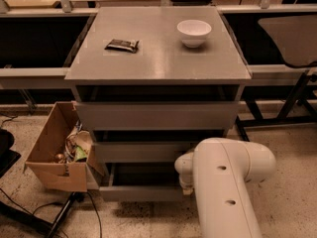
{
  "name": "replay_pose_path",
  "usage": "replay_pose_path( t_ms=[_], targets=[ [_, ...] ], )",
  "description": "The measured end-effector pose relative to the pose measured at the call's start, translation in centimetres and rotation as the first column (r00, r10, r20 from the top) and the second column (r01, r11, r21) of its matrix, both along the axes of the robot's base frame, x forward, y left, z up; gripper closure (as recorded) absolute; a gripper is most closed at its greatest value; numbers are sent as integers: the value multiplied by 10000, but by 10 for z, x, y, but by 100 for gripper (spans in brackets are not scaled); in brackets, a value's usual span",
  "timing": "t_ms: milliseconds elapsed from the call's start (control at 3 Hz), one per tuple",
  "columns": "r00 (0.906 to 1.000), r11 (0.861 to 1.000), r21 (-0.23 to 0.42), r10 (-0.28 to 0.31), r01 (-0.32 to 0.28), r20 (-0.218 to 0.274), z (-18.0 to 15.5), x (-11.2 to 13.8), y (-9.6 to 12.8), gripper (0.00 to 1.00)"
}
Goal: Open bottom drawer
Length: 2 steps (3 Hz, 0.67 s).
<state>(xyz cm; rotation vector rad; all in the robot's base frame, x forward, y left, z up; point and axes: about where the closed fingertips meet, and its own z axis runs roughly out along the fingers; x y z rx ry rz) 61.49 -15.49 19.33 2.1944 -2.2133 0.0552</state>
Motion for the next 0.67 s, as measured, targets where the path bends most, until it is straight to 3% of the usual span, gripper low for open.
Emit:
replay_pose_path(
  t_ms=[667],
  targets=[
    [9994, 9996, -234, -178, 171, -296, 4, -26, -9, 100]
  ],
)
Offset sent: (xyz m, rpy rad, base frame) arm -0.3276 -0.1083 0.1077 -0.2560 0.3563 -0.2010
